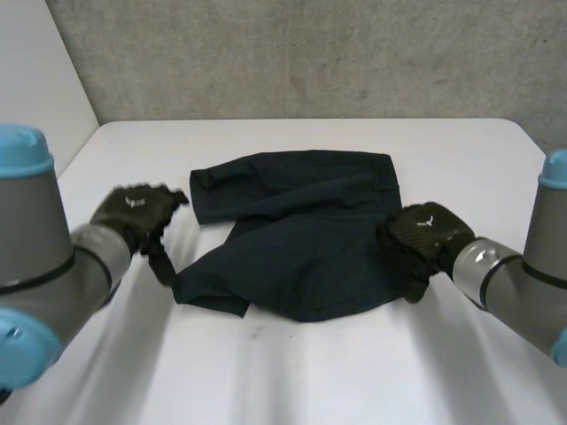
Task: Fold the shorts.
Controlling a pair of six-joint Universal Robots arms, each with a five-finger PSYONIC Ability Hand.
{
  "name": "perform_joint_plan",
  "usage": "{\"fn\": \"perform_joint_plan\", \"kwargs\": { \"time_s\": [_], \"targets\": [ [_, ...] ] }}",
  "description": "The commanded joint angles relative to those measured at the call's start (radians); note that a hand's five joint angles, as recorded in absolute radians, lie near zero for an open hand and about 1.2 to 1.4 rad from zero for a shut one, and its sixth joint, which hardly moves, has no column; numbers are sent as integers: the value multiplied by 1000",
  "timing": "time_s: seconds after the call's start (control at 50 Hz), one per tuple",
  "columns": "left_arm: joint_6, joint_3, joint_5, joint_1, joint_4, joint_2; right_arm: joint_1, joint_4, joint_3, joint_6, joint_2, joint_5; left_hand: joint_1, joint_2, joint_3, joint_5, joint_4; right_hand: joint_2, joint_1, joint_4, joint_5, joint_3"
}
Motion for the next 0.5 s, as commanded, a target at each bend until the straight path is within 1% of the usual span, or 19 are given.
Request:
{"fn": "perform_joint_plan", "kwargs": {
  "time_s": [0.02, 0.08, 0.2, 0.28, 0.32, 0.5],
  "targets": [
    [-21, -130, 53, -33, 64, 21, -41, -222, 182, -11, -5, -44, 93, 89, 94, 93, 94, 155, 197, 147, 157, 144],
    [-21, -132, 51, -33, 93, -11, -40, -279, 208, -13, 12, -44, 170, 165, 170, 169, 170, 204, 247, 196, 206, 194],
    [-21, -125, 51, -36, 104, -53, -43, -312, 205, -14, 57, -39, 240, 236, 241, 239, 241, 295, 338, 287, 297, 285],
    [-21, -121, 51, -54, 106, -66, -43, -348, 192, -14, 90, -35, 287, 283, 288, 287, 288, 336, 379, 329, 338, 326],
    [-21, -119, 53, -71, 109, -71, -43, -364, 188, -14, 99, -36, 337, 333, 338, 336, 338, 386, 429, 378, 388, 376],
    [-20, -115, 50, -77, 153, -105, -41, -388, 149, -34, 141, -32, 642, 638, 643, 642, 643, 466, 508, 458, 468, 455]
  ]
}}
